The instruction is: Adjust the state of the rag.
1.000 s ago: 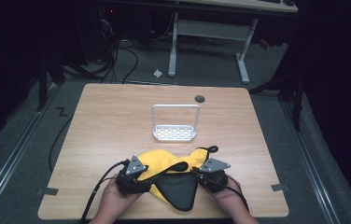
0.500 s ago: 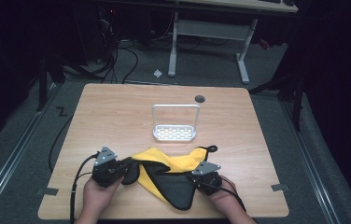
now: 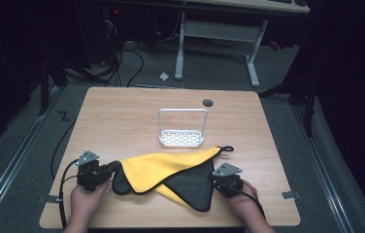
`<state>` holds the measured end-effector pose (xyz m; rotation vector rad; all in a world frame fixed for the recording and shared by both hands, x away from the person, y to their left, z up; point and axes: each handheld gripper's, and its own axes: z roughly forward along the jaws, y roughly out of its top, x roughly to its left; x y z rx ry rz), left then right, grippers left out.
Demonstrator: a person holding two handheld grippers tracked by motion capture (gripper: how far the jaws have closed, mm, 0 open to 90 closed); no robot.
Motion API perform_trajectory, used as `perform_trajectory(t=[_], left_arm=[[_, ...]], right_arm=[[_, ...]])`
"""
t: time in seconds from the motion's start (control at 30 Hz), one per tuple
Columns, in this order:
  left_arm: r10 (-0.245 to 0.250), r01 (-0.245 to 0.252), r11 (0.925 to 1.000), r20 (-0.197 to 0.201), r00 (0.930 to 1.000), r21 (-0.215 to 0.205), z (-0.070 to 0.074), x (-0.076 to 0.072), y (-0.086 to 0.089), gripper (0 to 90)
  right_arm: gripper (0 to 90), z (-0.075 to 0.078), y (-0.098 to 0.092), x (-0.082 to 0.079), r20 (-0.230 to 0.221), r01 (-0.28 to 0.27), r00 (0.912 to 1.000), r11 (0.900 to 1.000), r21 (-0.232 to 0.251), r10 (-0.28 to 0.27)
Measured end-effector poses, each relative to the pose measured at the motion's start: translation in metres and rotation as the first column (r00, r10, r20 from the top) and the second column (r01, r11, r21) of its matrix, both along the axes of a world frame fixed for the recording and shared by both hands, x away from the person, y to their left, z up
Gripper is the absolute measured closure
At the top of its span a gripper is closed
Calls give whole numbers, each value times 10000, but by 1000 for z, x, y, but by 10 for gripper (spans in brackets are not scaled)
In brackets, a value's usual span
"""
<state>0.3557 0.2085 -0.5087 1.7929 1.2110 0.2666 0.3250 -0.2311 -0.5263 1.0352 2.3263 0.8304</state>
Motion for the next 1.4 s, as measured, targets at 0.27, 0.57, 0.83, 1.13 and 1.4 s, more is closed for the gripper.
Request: perform_trajectory(t=[0.27, 0.57, 0.83, 1.13, 1.4], left_arm=[[-239, 306, 9970, -946, 9952, 706, -21, 7, -8, 821], [-751, 845, 9920, -996, 9922, 934, -23, -3, -25, 674], [-977, 1005, 9875, -292, 9948, 1210, -3, -33, -52, 497], [-2470, 2477, 9681, 208, 9688, -389, 8, -74, -64, 425], [-3187, 3232, 9387, -557, 9462, 1202, -7, -76, -85, 784]], right_arm=[[889, 0, -30, 10, 142, 1074, 9941, 9940, -201, -1071], [889, 0, -43, 16, 520, 1688, 9849, 9821, -836, -1649], [887, 0, -54, 20, 510, 2146, 9760, 9747, -629, -2116], [886, 0, -53, 20, 473, 2116, 9768, 9754, -611, -2090], [886, 0, -52, 20, 452, 2075, 9777, 9766, -562, -2052]])
